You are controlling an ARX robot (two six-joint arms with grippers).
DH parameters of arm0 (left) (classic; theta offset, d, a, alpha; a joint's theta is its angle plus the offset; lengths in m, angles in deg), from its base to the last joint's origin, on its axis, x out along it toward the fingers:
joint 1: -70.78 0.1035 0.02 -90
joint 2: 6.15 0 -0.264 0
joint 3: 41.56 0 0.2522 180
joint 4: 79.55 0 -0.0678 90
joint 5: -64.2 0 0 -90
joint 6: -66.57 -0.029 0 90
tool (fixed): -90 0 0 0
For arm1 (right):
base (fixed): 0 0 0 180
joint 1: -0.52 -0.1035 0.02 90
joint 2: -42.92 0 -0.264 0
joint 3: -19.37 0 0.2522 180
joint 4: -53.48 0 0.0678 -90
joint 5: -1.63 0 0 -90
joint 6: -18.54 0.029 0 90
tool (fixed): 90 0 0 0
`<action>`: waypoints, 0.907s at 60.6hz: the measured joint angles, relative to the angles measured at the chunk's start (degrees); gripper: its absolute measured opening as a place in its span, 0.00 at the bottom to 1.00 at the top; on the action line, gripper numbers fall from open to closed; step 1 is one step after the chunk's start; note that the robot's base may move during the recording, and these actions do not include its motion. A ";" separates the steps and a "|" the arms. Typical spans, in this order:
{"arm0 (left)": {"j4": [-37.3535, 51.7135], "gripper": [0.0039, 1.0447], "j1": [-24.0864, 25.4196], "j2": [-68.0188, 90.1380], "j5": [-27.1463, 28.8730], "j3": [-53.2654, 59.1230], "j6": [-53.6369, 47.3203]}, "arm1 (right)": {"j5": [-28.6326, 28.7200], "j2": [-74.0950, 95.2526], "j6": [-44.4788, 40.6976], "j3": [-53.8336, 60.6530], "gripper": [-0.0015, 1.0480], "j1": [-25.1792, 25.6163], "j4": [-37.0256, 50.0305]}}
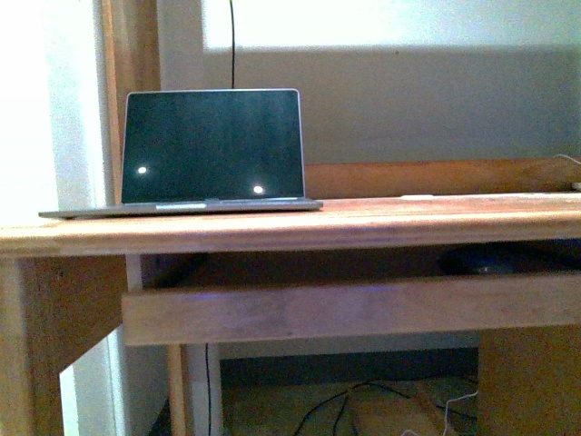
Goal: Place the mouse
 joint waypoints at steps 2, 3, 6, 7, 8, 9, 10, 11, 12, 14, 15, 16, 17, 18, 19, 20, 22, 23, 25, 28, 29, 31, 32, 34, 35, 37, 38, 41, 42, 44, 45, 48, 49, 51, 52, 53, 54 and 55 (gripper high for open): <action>0.00 0.93 0.00 0.00 0.02 0.00 0.00 | 0.00 0.00 0.00 0.00 0.93 0.00 0.00; 0.00 0.93 0.00 0.00 0.02 0.00 0.00 | 0.00 0.00 0.00 0.00 0.93 0.00 0.00; 0.00 0.93 0.00 0.00 0.02 0.00 0.00 | 0.00 0.00 0.04 0.00 0.93 0.00 0.00; 0.00 0.93 0.00 0.00 0.02 0.00 0.00 | 0.02 0.00 0.00 0.00 0.93 0.00 0.00; 0.00 0.93 0.00 0.00 -0.02 0.00 -0.02 | 0.00 0.00 0.00 0.00 0.93 0.00 0.00; 0.00 0.93 0.00 0.00 0.00 0.00 0.00 | 0.00 0.00 0.00 0.00 0.93 0.00 0.00; 0.00 0.93 0.00 0.00 0.02 0.00 -0.02 | 0.00 0.00 0.04 0.00 0.93 0.00 0.00; 0.00 0.93 0.00 0.00 0.02 0.00 -0.02 | 0.00 0.00 0.00 0.00 0.93 0.00 0.00; 0.00 0.93 0.00 0.00 0.00 0.00 0.00 | 0.00 0.00 0.02 0.00 0.93 0.00 0.00; 0.00 0.93 0.00 0.00 0.00 0.00 0.00 | 0.00 0.00 0.02 0.00 0.93 0.00 0.00; 0.00 0.93 0.00 0.00 0.00 0.00 -0.02 | -0.02 0.00 0.02 0.00 0.93 0.00 0.00; 0.00 0.93 0.00 0.00 0.00 0.00 0.00 | 0.00 0.00 0.02 0.00 0.93 0.00 0.00; 0.00 0.93 0.00 0.00 0.02 0.00 0.00 | 0.02 0.00 0.00 0.00 0.93 0.00 0.00; 0.00 0.93 0.00 0.00 0.02 0.00 0.00 | 0.00 0.00 0.04 0.00 0.93 0.00 0.02; 0.00 0.93 0.00 0.00 0.02 0.00 0.00 | 0.02 0.00 0.00 0.00 0.93 0.00 0.02; 0.00 0.93 0.00 0.00 0.02 0.00 0.00 | 0.00 0.00 0.02 0.00 0.93 0.00 0.02; 0.00 0.93 0.00 0.00 0.02 0.00 0.00 | 0.02 0.00 0.02 0.00 0.93 0.00 0.02; 0.00 0.93 0.00 0.00 0.02 0.00 0.00 | 0.02 0.00 0.00 0.00 0.93 0.00 0.02; 0.00 0.93 0.00 0.00 0.02 0.00 0.00 | 0.00 0.00 0.00 0.00 0.93 0.00 0.02; -2.56 0.93 0.81 1.25 -3.26 -0.92 0.11 | 0.00 0.00 0.00 0.00 0.93 0.00 0.02; -6.08 0.93 1.31 2.95 -6.47 -2.29 -0.04 | -0.02 0.00 0.02 0.00 0.93 0.00 0.02; -11.96 0.93 1.75 9.73 -12.17 -5.42 -2.60 | 0.09 0.00 0.02 0.00 0.93 0.00 0.02; -11.93 0.93 1.97 12.72 -13.75 -5.86 -4.11 | 0.04 0.00 0.02 0.00 0.93 0.00 0.02; -8.31 0.93 2.86 20.24 -15.15 -6.23 -8.70 | 0.04 0.00 0.02 0.00 0.93 0.00 0.02; -5.90 0.93 3.52 23.39 -15.17 -6.36 -10.69 | 0.02 0.00 0.00 0.00 0.93 0.00 0.02; 1.46 0.93 5.27 31.50 -14.97 -7.17 -15.98 | -0.02 0.00 0.02 0.00 0.93 0.00 0.02; 6.40 0.93 6.14 36.35 -14.78 -7.80 -19.45 | 0.02 0.00 0.02 0.00 0.93 0.00 0.02; 19.32 0.93 6.99 48.37 -14.62 -9.73 -28.17 | 0.02 0.00 0.02 0.00 0.93 0.00 0.02; 23.02 0.93 7.10 51.69 -15.04 -10.23 -31.87 | 0.02 0.00 0.02 0.00 0.93 0.00 0.02; 32.35 0.93 7.13 60.11 -16.79 -11.41 -39.71 | 0.00 0.00 0.02 0.00 0.93 0.00 0.02; 35.71 0.93 7.08 63.25 -17.55 -11.93 -42.84 | 0.00 0.00 0.02 0.00 0.93 0.00 0.02; 45.59 0.93 6.62 72.57 -20.22 -13.86 -52.33 | 0.00 0.00 0.02 0.00 0.93 0.00 0.02; 47.04 0.93 6.54 73.96 -20.65 -14.23 -53.77 | 0.02 0.00 0.02 0.00 0.93 0.00 0.02; 52.17 0.93 5.95 79.17 -22.23 -15.82 -59.25 | 0.02 0.00 0.02 0.00 0.93 0.00 0.02; 53.31 0.93 5.75 80.37 -22.36 -16.26 -59.89 | 0.02 0.00 0.02 0.00 0.93 0.00 0.02; 55.39 0.93 5.35 82.68 -22.80 -17.11 -62.97 | 0.02 0.00 0.02 0.00 0.93 0.00 0.02; 56.37 0.93 5.14 83.80 -23.06 -17.57 -64.17 | 0.02 0.00 0.02 0.00 0.93 0.00 0.02; 58.16 0.93 4.70 85.92 -23.65 -18.43 -66.36 | 0.02 0.00 0.02 0.00 0.93 0.00 0.02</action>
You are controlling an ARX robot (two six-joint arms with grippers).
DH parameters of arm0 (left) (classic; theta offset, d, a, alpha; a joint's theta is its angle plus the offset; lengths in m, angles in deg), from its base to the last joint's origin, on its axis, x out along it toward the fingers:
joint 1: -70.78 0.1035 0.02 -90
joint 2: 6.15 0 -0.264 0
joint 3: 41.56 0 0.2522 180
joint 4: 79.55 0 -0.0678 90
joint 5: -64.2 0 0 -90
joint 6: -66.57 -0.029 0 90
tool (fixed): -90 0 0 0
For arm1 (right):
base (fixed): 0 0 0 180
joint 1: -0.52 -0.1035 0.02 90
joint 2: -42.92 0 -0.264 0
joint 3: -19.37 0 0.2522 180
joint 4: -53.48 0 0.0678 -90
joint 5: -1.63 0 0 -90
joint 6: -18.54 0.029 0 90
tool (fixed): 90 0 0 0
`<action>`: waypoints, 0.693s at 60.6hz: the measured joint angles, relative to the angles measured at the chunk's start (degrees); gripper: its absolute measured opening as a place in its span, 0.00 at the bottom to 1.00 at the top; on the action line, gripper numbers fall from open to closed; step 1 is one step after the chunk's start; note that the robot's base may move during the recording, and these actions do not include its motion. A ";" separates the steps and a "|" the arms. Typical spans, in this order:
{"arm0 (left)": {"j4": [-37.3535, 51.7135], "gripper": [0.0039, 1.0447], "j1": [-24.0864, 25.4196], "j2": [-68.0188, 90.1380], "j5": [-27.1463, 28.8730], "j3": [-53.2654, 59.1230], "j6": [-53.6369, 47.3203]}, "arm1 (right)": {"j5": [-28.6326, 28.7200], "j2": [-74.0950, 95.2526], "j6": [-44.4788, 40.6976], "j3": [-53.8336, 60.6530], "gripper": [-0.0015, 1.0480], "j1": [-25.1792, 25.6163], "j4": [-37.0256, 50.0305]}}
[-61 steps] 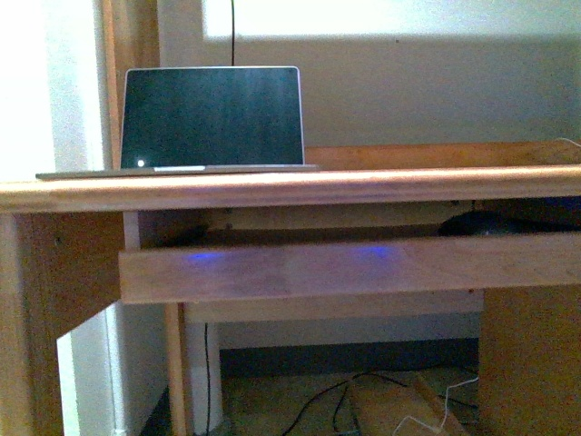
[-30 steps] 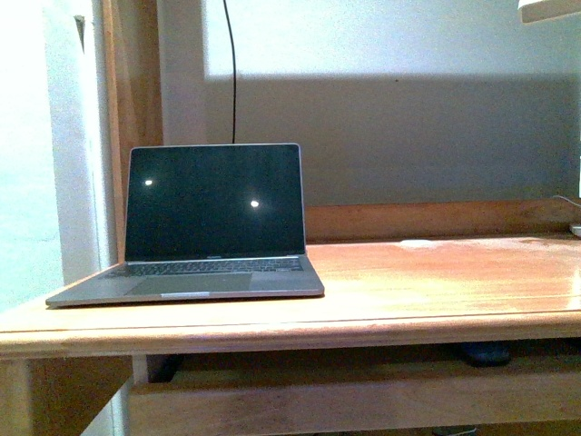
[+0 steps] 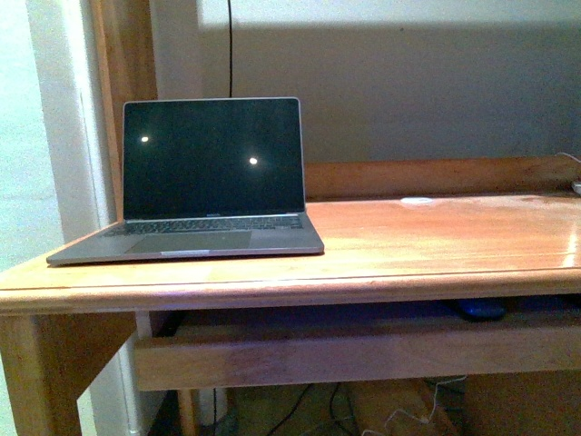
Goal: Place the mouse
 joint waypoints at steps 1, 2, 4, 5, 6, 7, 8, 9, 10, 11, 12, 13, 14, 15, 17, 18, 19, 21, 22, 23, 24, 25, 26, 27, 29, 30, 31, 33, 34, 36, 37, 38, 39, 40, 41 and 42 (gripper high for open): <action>0.76 0.93 -0.20 0.98 -0.35 -0.44 -0.98 | -0.02 0.00 0.00 0.00 0.93 0.00 0.00; 2.08 0.93 -0.59 2.86 -0.96 -1.29 -2.80 | -0.02 0.00 0.00 0.00 0.93 0.00 0.00; 3.69 0.93 -1.25 5.49 -1.60 -2.60 -4.87 | -0.02 0.00 0.00 0.00 0.93 0.00 0.00; 4.59 0.93 -1.70 7.13 -2.03 -3.48 -6.86 | -0.02 0.00 0.00 0.00 0.93 0.00 0.00; 4.94 0.93 -1.90 7.85 -2.23 -3.89 -7.56 | -0.02 0.00 0.00 0.00 0.93 0.00 0.00; 5.31 0.93 -2.27 9.35 -2.60 -4.85 -8.79 | -0.02 0.00 0.00 0.00 0.93 0.00 0.00; 5.40 0.93 -2.43 10.05 -2.73 -5.33 -9.01 | -0.02 0.00 0.00 0.00 0.93 0.00 0.00; 5.60 0.93 -2.75 11.39 -2.97 -6.23 -9.97 | -0.02 0.00 0.00 0.00 0.93 0.00 0.00; 5.77 0.93 -2.91 12.07 -3.08 -6.69 -10.45 | 0.00 0.00 0.00 0.00 0.93 0.00 0.00; 6.21 0.93 -3.15 13.35 -3.39 -7.56 -11.58 | 0.00 0.00 0.00 0.00 0.93 0.00 0.00; 6.78 0.93 -3.37 14.69 -3.54 -8.44 -12.22 | -0.02 0.00 0.00 0.00 0.93 0.00 0.00; 7.02 0.93 -3.48 15.32 -3.65 -8.87 -12.63 | 0.00 0.00 0.00 0.00 0.93 0.00 0.00; 7.32 0.93 -3.65 16.55 -3.93 -9.81 -13.46 | 0.00 0.00 0.00 0.00 0.93 0.00 0.00; 7.41 0.93 -3.69 17.09 -4.04 -10.29 -13.59 | 0.00 0.00 0.00 0.00 0.93 0.00 0.00; 7.54 0.93 -3.91 18.82 -4.61 -11.67 -14.67 | 0.00 0.00 0.00 0.00 0.93 0.00 0.00; 7.54 0.93 -3.98 19.89 -5.07 -12.57 -15.21 | 0.00 0.00 0.00 0.00 0.93 0.00 0.00; 7.56 0.93 -4.07 20.92 -5.46 -13.44 -15.80 | 0.00 0.00 0.00 0.00 0.93 0.00 0.00; 7.72 0.93 -4.28 22.95 -5.88 -15.02 -16.74 | -0.02 0.00 0.00 0.00 0.93 0.00 0.00; 7.87 0.93 -4.42 23.96 -5.99 -15.80 -16.98 | 0.00 0.00 0.00 0.00 0.93 0.00 0.00; 8.07 0.93 -4.57 24.92 -6.21 -16.57 -17.18 | 0.00 0.00 0.00 0.00 0.93 0.00 0.00; 8.20 0.93 -4.63 25.38 -6.34 -16.96 -17.31 | 0.00 0.00 0.00 0.00 0.93 0.00 0.00; 8.44 0.93 -4.76 26.27 -6.47 -17.68 -17.59 | 0.00 0.00 0.00 0.00 0.93 0.00 0.00; 8.50 0.93 -4.83 26.73 -6.56 -18.05 -17.70 | 0.00 0.00 0.00 0.00 0.93 0.00 0.00; 8.59 0.93 -4.96 27.56 -6.84 -18.82 -17.90 | 0.00 0.00 0.00 0.00 0.93 0.00 0.00; 8.66 0.93 -5.16 28.81 -7.37 -19.98 -18.18 | 0.00 0.00 0.00 0.00 0.93 0.00 0.00; 8.66 0.93 -5.27 29.53 -7.87 -20.70 -18.47 | -0.02 0.00 0.00 0.00 0.93 0.00 0.00; 8.66 0.93 -5.35 29.90 -8.11 -21.03 -18.53 | -0.02 0.00 0.00 0.00 0.93 0.00 0.00; 8.87 0.93 -5.55 30.97 -9.09 -21.99 -18.91 | 0.00 0.00 0.00 0.00 0.93 0.00 0.00; 9.16 0.93 -5.68 31.65 -9.77 -22.60 -18.95 | 0.00 0.00 0.00 0.00 0.93 0.00 0.00; 9.60 0.93 -5.95 32.65 -10.75 -23.47 -19.10 | -0.02 0.00 0.00 0.00 0.93 0.00 0.00; 9.75 0.93 -6.05 32.98 -11.02 -23.76 -19.10 | 0.00 0.00 0.00 0.00 0.93 0.00 0.00; 10.03 0.93 -6.27 33.59 -11.43 -24.37 -19.12 | 0.00 0.00 0.00 0.00 0.93 0.00 0.00; 10.14 0.93 -6.36 33.92 -11.65 -24.68 -19.12 | 0.00 0.00 0.00 0.00 0.93 0.00 0.00; 10.27 0.93 -6.58 34.45 -12.07 -25.29 -19.12 | 0.00 0.00 0.00 0.00 0.93 0.00 0.00; 10.32 0.93 -6.69 34.73 -12.24 -25.57 -19.12 | 0.00 0.00 -0.02 0.00 0.93 0.00 0.00; 10.49 0.93 -6.88 35.23 -12.52 -26.16 -19.10 | 0.00 0.00 -0.02 0.00 0.93 0.00 0.00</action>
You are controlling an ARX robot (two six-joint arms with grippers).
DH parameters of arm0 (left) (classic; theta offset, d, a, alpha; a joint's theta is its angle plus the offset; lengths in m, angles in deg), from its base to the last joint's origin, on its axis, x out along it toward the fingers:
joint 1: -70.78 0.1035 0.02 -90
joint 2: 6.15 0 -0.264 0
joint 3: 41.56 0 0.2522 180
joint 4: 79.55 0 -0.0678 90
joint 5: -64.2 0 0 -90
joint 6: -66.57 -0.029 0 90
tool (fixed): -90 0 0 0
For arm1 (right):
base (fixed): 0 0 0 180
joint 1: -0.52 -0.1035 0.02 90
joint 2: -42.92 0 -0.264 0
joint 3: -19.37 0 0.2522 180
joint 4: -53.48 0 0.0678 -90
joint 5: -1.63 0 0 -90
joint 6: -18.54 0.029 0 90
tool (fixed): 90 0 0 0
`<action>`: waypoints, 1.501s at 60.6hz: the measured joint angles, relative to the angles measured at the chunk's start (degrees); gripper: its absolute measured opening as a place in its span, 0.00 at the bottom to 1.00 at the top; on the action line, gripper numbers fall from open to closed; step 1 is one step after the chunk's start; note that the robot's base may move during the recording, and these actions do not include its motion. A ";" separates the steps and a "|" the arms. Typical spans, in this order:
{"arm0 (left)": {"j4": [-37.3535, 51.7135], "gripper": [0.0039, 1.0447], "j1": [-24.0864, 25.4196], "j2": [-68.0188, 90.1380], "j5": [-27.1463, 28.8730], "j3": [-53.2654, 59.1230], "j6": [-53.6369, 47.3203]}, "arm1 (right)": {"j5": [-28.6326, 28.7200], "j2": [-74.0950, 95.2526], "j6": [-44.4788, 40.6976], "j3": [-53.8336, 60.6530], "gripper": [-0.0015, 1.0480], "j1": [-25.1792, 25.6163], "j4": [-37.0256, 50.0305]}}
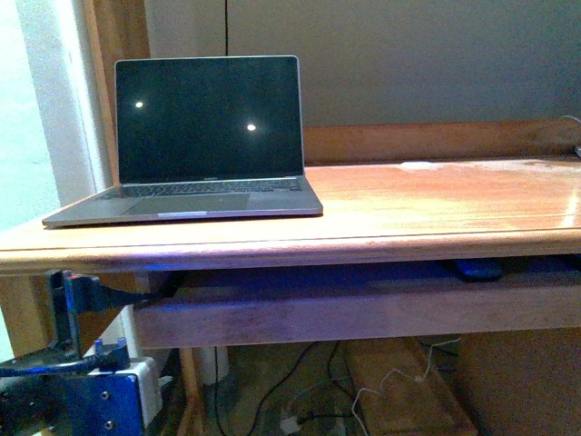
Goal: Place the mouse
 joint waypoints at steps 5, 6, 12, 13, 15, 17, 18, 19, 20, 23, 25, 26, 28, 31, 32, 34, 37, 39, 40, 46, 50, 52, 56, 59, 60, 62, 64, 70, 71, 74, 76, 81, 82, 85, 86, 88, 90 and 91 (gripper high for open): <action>1.31 0.93 -0.72 1.75 -1.49 -1.88 0.07 | 0.00 0.00 0.02 0.00 0.93 0.00 0.00; 1.46 0.93 -0.94 2.10 -1.68 -2.36 0.15 | -0.02 0.00 0.02 0.00 0.93 0.00 0.00; 2.89 0.93 -1.57 4.00 -3.08 -4.17 0.20 | -0.02 0.00 0.02 0.00 0.93 0.00 0.00; 3.06 0.93 -1.66 4.46 -3.08 -4.48 0.20 | 0.00 0.00 0.02 0.00 0.93 0.00 0.00; 3.06 0.93 -1.77 5.27 -3.08 -4.90 0.15 | 0.00 0.00 0.00 0.00 0.93 0.00 0.00; 2.93 0.93 -1.77 5.90 -3.13 -5.03 -0.22 | 0.00 0.00 0.02 0.00 0.93 0.00 0.00; 2.84 0.93 -1.75 6.25 -3.10 -5.14 -0.72 | -0.02 0.00 0.00 0.00 0.93 0.00 0.00; 2.67 0.93 -1.75 6.29 -3.13 -5.18 -0.90 | -0.02 0.00 0.02 0.00 0.93 0.00 0.00; 2.01 0.93 -1.73 6.29 -3.04 -5.27 -1.60 | -0.02 0.00 0.02 0.00 0.93 0.00 0.00; -0.13 0.93 -1.68 5.92 -2.56 -5.25 -2.21 | 0.00 0.00 0.02 0.00 0.93 0.00 0.00; -3.19 0.93 -1.68 4.98 -1.33 -4.90 -2.40 | 0.00 0.00 0.02 0.00 0.93 0.00 0.00; -4.20 0.93 -1.73 4.66 -0.85 -4.79 -2.36 | 0.00 0.00 0.02 0.00 0.93 0.00 0.00; -8.39 0.93 -1.99 3.04 0.83 -4.13 -2.05 | 0.00 0.00 0.02 0.00 0.93 0.00 0.00; -13.07 0.93 -2.38 0.90 2.05 -3.34 -1.09 | -0.02 0.00 0.02 0.00 0.93 0.00 0.00; -15.52 0.93 -2.58 -0.33 2.43 -2.99 -0.33 | -0.02 0.00 0.02 0.00 0.93 0.00 0.00; -19.45 0.93 -2.84 -2.25 2.84 -2.60 1.07 | -0.02 0.00 0.02 0.00 0.93 0.00 0.00; -25.09 0.93 -3.10 -5.07 2.51 -1.90 2.89 | 0.00 0.00 0.02 0.00 0.93 0.00 0.00; -29.35 0.93 -3.23 -7.21 1.77 -1.27 4.31 | 0.00 0.00 0.02 0.00 0.93 0.00 0.00; -32.15 0.93 -3.30 -8.70 1.38 -0.83 5.27 | -0.02 0.00 0.02 0.00 0.93 0.00 0.00; -44.11 0.93 -3.52 -15.02 -0.79 1.14 7.52 | 0.00 0.00 0.02 0.00 0.93 0.00 0.00; -50.90 0.93 -3.61 -18.56 -2.91 2.54 9.55 | -0.02 0.00 0.02 0.00 0.93 0.00 0.00; -53.22 0.93 -3.63 -20.24 -4.94 3.54 10.82 | -0.02 0.00 0.02 0.00 0.93 0.00 0.00; -55.54 0.93 -4.04 -23.91 -7.13 5.97 15.21 | 0.02 0.00 0.02 0.00 0.93 0.00 0.00; -56.59 0.93 -4.61 -26.73 -8.52 7.72 19.67 | 0.00 0.00 0.02 0.00 0.93 0.00 0.00; -56.85 0.93 -4.72 -27.30 -8.70 7.98 20.11 | -0.02 0.00 0.02 0.00 0.93 0.00 0.00; -57.64 0.93 -5.22 -29.77 -9.18 8.94 24.94 | 0.00 0.00 0.02 0.00 0.93 0.00 0.00; -57.31 0.93 -5.81 -32.35 -9.16 9.79 31.10 | 0.00 0.00 0.02 0.00 0.93 0.00 0.00; -52.00 0.93 -7.19 -39.30 -8.35 12.26 52.83 | 0.00 0.00 0.02 0.00 0.93 0.00 0.00; -50.69 0.93 -7.37 -40.83 -8.37 12.39 56.89 | 0.00 0.00 0.00 0.00 0.93 0.00 0.00; -48.15 0.93 -7.54 -44.37 -8.35 12.44 64.08 | 0.00 0.00 0.02 0.00 0.93 0.00 0.00; -46.80 0.93 -7.54 -47.43 -8.04 12.41 70.25 | -0.02 0.00 0.02 0.00 0.93 0.00 0.00; -46.73 0.93 -7.50 -56.19 -6.08 12.39 85.48 | -0.02 0.00 0.02 0.00 0.93 0.00 0.00; -46.90 0.93 -7.48 -57.24 -5.81 12.39 88.00 | -0.02 0.00 0.02 0.00 0.93 0.00 0.00; -48.15 0.93 -7.21 -62.38 -4.17 12.55 95.41 | 0.00 0.00 0.02 0.00 0.93 0.00 0.00; -48.57 0.93 -7.10 -63.43 -3.80 12.59 96.10 | 0.00 0.00 0.02 0.00 0.93 0.00 0.00; -49.77 0.93 -6.58 -66.42 -2.93 12.87 100.04 | 0.00 0.00 0.02 0.00 0.93 0.00 0.00; -51.36 0.92 -6.38 -69.48 -0.13 13.35 102.51 | -0.02 0.00 0.02 0.00 0.93 0.00 0.00; -52.61 0.89 -7.15 -71.84 6.23 13.99 102.36 | -0.02 0.00 0.00 0.00 0.93 0.00 0.00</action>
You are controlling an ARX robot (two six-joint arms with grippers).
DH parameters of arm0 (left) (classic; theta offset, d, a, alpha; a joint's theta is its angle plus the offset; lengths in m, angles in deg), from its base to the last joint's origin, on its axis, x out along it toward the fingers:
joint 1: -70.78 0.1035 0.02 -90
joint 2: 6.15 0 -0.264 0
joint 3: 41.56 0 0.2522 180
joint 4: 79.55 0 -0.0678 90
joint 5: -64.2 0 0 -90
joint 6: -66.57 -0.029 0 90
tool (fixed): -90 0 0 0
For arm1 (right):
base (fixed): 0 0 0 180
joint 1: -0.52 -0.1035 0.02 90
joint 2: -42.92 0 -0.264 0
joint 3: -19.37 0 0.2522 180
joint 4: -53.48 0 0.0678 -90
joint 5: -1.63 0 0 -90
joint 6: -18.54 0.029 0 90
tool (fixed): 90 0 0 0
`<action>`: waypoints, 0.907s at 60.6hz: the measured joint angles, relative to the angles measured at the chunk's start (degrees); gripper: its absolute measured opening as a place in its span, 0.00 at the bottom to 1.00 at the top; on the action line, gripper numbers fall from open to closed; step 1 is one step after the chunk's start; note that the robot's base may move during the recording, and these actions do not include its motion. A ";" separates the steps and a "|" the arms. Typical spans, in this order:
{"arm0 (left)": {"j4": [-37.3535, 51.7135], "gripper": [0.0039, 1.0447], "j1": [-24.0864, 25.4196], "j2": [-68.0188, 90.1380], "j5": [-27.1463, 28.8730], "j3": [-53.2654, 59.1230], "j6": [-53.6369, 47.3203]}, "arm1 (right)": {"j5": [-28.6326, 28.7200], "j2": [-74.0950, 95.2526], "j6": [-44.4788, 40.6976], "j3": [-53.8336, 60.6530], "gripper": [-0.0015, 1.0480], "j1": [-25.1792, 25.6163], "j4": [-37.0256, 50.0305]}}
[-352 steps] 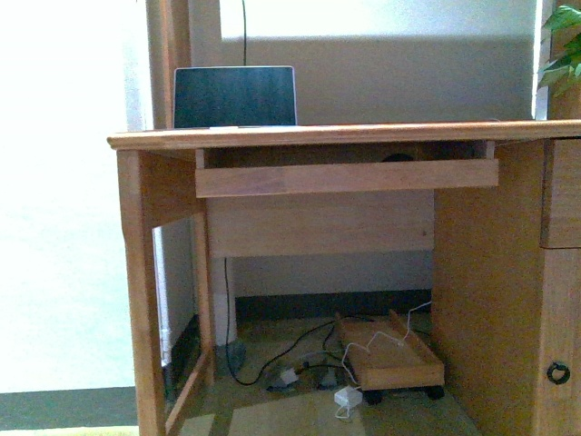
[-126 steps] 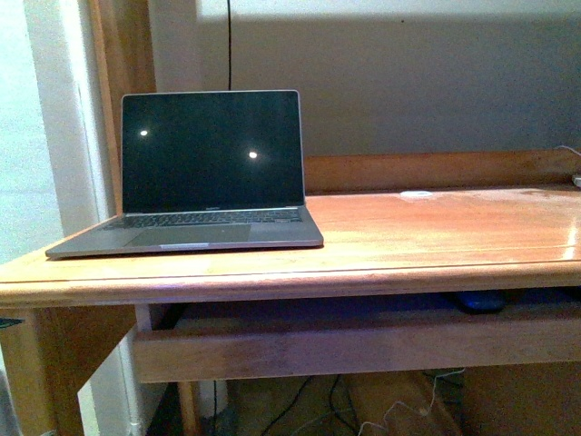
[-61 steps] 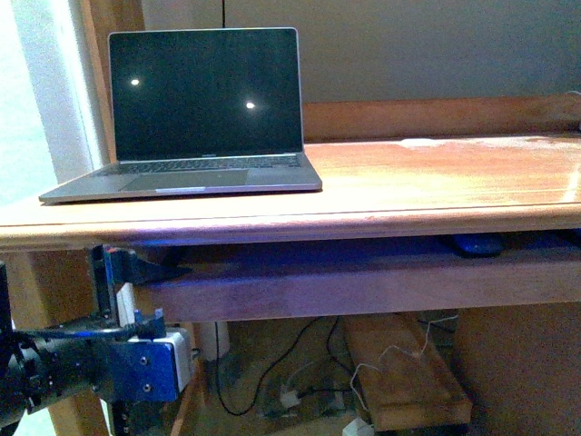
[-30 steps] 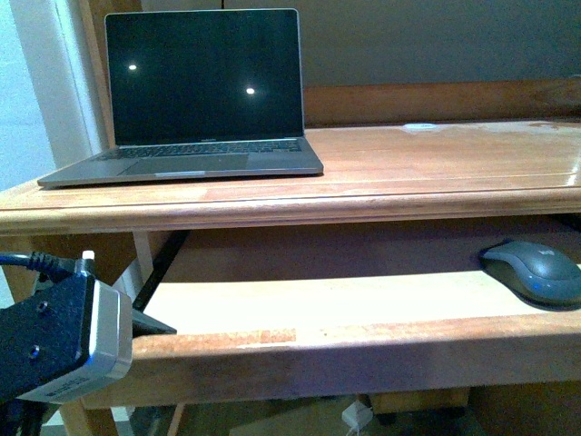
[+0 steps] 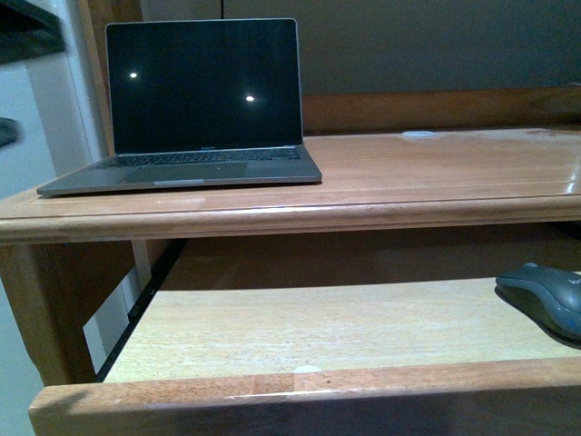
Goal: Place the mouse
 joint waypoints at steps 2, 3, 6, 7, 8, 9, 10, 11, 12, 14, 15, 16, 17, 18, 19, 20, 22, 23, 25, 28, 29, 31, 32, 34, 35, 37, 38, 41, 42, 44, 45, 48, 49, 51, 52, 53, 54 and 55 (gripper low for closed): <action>-2.03 0.84 -1.27 -3.61 9.35 1.31 -1.05 | 0.00 0.00 0.02 0.00 0.93 0.00 0.00; -3.56 0.81 -1.73 -6.10 14.88 2.43 -2.89 | 0.00 0.00 0.02 0.00 0.93 0.00 0.00; -7.10 0.74 -2.32 -11.45 24.68 4.94 -6.32 | 0.02 0.00 0.02 0.00 0.93 0.00 0.00; -9.46 0.69 -2.32 -15.39 30.73 6.97 -8.72 | 0.00 0.00 0.02 0.00 0.93 0.00 0.00; -9.92 0.67 -2.25 -16.59 32.57 7.63 -9.44 | 0.00 0.00 0.02 0.00 0.93 0.00 0.00; -10.38 0.64 -1.95 -18.84 35.78 8.94 -10.49 | -0.04 0.02 0.02 0.00 0.93 0.00 -0.02; -10.43 0.61 -1.60 -20.72 37.94 9.99 -11.21 | -1.01 0.57 0.55 -0.17 0.93 -0.24 -0.85; -10.43 0.59 -1.36 -21.59 38.64 10.45 -11.76 | -1.36 1.09 1.05 -0.48 0.93 -0.37 -1.77; -10.36 0.56 -0.85 -23.02 39.32 11.15 -12.46 | -3.15 2.49 2.21 -1.42 0.93 -0.52 -3.69; -10.19 0.51 -0.35 -24.52 39.45 12.04 -13.22 | -4.74 6.01 4.02 -2.71 0.93 -0.72 -4.02; -10.08 0.49 -0.20 -24.96 39.34 12.37 -13.44 | -5.05 7.43 4.76 -3.19 0.93 -0.70 -3.69; -9.84 0.45 0.13 -25.66 39.10 12.94 -13.90 | -5.18 10.36 5.27 -4.26 0.93 -0.57 -2.51; -9.75 0.44 0.28 -25.97 38.88 13.27 -13.99 | -5.18 11.96 5.49 -4.76 0.93 -0.46 -1.66; -9.64 0.42 0.44 -26.23 38.69 13.57 -14.14 | -5.22 15.08 5.81 -5.92 0.93 -0.35 0.24; -9.51 0.39 0.68 -26.67 38.10 14.21 -14.56 | -5.29 16.61 5.90 -6.51 0.93 -0.33 1.27; -9.35 0.35 0.94 -26.97 37.62 14.88 -14.84 | -5.38 19.69 5.99 -7.78 0.93 -0.33 3.56; -9.22 0.30 1.40 -27.54 37.35 15.96 -15.08 | -5.46 24.13 6.05 -9.77 0.93 -0.33 7.04; -9.20 0.29 1.57 -27.69 37.33 16.28 -15.19 | -5.44 25.57 6.05 -10.47 0.93 -0.31 8.24; -9.09 0.23 2.10 -28.26 36.89 17.25 -15.39 | -5.44 29.79 5.84 -12.55 0.93 -0.33 11.52; -9.05 0.15 4.87 -29.33 32.57 18.64 -15.58 | -5.60 36.85 4.87 -16.28 0.93 -0.70 16.35; -9.03 0.13 5.53 -29.59 31.91 18.91 -15.61 | -5.62 38.18 4.68 -17.03 0.93 -0.81 17.18; -8.90 0.08 7.21 -30.29 30.84 19.58 -15.72 | -5.55 42.23 3.89 -19.28 0.93 -1.22 19.12; -8.83 0.05 8.02 -30.64 30.62 20.00 -15.78 | -5.57 44.83 3.39 -20.79 0.93 -1.60 19.87; -8.76 0.02 8.74 -31.15 30.69 20.50 -15.65 | -6.05 49.70 1.55 -23.52 0.93 -2.43 20.98; -8.61 0.02 9.09 -31.67 30.60 21.03 -15.85 | -6.60 51.87 0.52 -24.63 0.93 -2.93 21.84; -8.52 0.02 9.18 -32.37 29.97 21.73 -15.91 | -6.56 55.84 -1.79 -26.93 0.93 -3.76 22.56; -8.52 0.02 9.22 -32.54 29.94 21.90 -15.93 | -6.23 57.83 -2.60 -28.20 0.93 -4.11 22.10; -8.50 0.02 9.25 -33.33 29.94 22.75 -16.00 | -6.25 61.64 -4.61 -30.05 0.93 -4.79 21.33; -8.50 0.02 9.27 -33.55 29.97 23.06 -16.00 | -6.29 63.21 -5.92 -30.71 0.93 -5.03 21.16; -8.50 0.02 9.29 -33.92 29.97 23.52 -16.00 | -5.99 65.66 -7.32 -32.24 0.93 -5.31 19.67; -8.52 0.02 9.31 -34.23 29.97 23.82 -16.00 | -5.97 66.14 -7.65 -32.68 0.93 -5.31 19.17; -8.52 0.02 9.33 -34.86 29.94 24.37 -16.02 | -6.45 67.93 -9.29 -34.42 0.93 -5.31 17.73; -8.52 0.02 9.33 -35.15 29.94 24.57 -16.02 | -6.84 68.70 -10.10 -35.21 0.93 -5.31 17.42; -8.52 0.02 9.33 -35.60 29.94 24.87 -16.02 | -6.97 69.79 -10.88 -36.46 0.93 -5.18 16.70; -8.52 0.02 9.33 -35.76 29.94 24.98 -16.02 | -6.97 70.12 -11.26 -36.85 0.93 -5.11 16.35; -8.52 0.02 9.33 -36.04 29.94 25.16 -16.02 | -6.99 70.75 -11.72 -37.59 0.93 -4.98 15.56; -8.52 0.02 9.33 -36.15 29.94 25.27 -16.02 | -7.10 71.38 -12.26 -38.27 0.93 -4.87 14.73; -8.52 0.02 9.33 -36.41 29.94 25.46 -16.02 | -7.19 71.69 -12.57 -38.53 0.93 -4.83 14.38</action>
